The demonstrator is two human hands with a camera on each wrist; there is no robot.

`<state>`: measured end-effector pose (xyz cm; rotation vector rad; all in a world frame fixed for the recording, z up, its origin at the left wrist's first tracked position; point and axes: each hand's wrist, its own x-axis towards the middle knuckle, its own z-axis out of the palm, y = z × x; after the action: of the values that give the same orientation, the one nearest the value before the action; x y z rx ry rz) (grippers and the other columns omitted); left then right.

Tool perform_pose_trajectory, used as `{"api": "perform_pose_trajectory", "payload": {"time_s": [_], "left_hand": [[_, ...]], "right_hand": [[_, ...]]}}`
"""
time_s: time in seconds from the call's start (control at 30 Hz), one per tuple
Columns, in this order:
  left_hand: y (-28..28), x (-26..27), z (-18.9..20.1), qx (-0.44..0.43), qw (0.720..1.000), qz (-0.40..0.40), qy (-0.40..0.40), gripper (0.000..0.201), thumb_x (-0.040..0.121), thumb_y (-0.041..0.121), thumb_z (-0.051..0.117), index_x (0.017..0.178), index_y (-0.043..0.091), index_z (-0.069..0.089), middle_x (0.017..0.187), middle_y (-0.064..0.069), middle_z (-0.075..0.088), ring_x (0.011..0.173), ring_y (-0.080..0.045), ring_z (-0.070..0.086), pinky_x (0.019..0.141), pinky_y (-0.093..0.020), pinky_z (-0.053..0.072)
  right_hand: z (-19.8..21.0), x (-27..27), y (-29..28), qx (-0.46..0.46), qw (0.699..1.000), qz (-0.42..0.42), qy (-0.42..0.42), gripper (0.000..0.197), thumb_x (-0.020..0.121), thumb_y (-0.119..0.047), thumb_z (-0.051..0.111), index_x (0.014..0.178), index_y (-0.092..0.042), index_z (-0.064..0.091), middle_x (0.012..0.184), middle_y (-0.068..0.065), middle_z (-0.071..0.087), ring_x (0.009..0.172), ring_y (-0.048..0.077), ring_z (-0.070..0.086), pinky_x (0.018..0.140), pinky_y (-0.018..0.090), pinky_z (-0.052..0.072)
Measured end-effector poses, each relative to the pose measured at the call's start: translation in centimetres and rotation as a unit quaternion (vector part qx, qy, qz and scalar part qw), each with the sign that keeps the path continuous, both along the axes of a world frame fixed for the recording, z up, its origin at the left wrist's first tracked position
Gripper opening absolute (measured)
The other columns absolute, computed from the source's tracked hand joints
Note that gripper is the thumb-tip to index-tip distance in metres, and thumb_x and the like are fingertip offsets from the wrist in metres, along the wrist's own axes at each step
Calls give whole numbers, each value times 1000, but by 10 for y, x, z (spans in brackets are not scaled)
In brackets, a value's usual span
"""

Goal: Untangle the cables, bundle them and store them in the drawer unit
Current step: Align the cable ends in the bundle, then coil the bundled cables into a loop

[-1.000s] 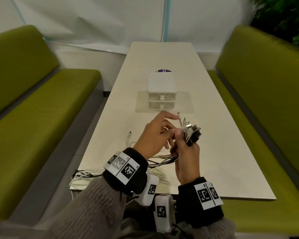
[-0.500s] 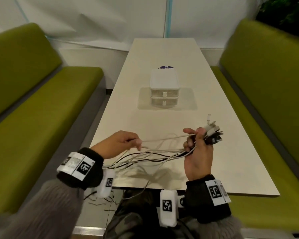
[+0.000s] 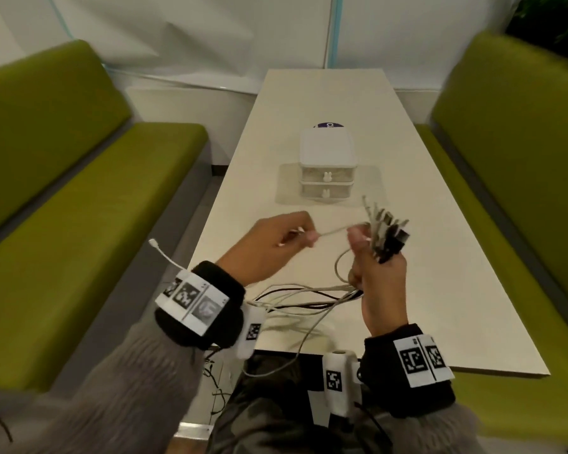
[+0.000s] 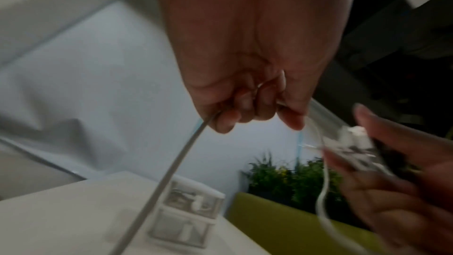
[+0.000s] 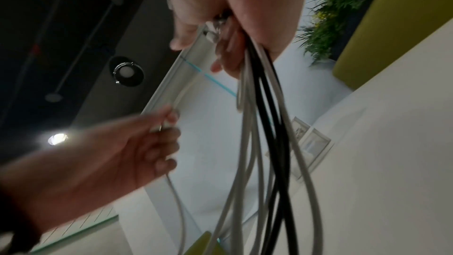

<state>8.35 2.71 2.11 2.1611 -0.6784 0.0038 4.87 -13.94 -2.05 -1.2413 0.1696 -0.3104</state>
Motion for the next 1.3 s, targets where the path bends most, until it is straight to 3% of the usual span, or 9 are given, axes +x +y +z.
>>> {"api": "perform_pose_trajectory", "payload": {"time_s": [0.17,0.3,0.43,0.6,0.7,0.8,0.87,1.07,1.3], "left_hand": [[-24,-8,-6,-2,999,-41,23,20,94,26,53,84,11,59,73,15,58,65,-2,52,61,-11,38],[0,-8,-30,56,994,-41,81,30,99,34,39,73,22,50,68,4,49,63,-8,41,65,-23,36],[62,-14,-56,94,985,57,135,37,97,42,36,71,16,46,70,2,45,66,-8,40,67,-24,35],[158,-22,-94,86,939,261,204,55,82,70,40,70,18,51,72,0,46,68,-13,44,68,-28,35],[194,-23,-122,135,911,311,233,48,93,51,42,97,12,69,92,0,58,87,-16,55,81,-28,39],[210,-22,-145,244,885,315,241,37,95,46,38,80,20,59,96,-10,64,99,-31,58,90,-42,45],[202,-21,-137,279,876,336,205,25,96,40,38,95,24,56,112,-8,56,112,-29,48,97,-47,39],[73,-37,-40,2,987,155,30,76,81,69,39,142,27,26,147,11,28,135,-5,23,108,-25,20],[-9,-42,8,-63,996,19,68,101,72,43,75,147,31,8,152,10,23,139,-6,21,114,-30,22]], "right_hand": [[0,-5,7,13,999,24,18,23,81,-33,66,63,-19,60,42,-8,31,39,8,24,41,22,23],[-3,1,-6,90,995,-52,10,25,96,-21,54,75,-9,58,41,-12,33,36,5,24,38,18,23],[-10,5,-19,104,990,-92,2,23,97,-25,53,83,-7,55,49,-17,46,39,5,24,38,17,23],[-7,9,-23,112,987,-112,7,28,97,-29,53,75,-12,55,43,-14,32,39,5,22,39,18,20],[-1,10,-16,90,991,-98,-2,28,93,-34,56,74,-14,55,43,-14,34,39,5,22,40,18,20],[7,11,-7,70,995,-67,-14,28,85,-40,60,76,-14,56,44,-15,38,39,5,22,39,18,20],[13,10,-1,48,998,-42,-20,26,89,-37,59,79,-13,59,44,-14,38,38,4,22,38,17,21],[32,10,32,1,999,51,-15,39,88,-40,58,95,-2,66,41,-15,34,36,4,18,38,16,17],[49,5,47,-12,998,46,34,37,92,-31,60,61,-17,47,43,-8,37,37,8,30,41,18,27]]}}
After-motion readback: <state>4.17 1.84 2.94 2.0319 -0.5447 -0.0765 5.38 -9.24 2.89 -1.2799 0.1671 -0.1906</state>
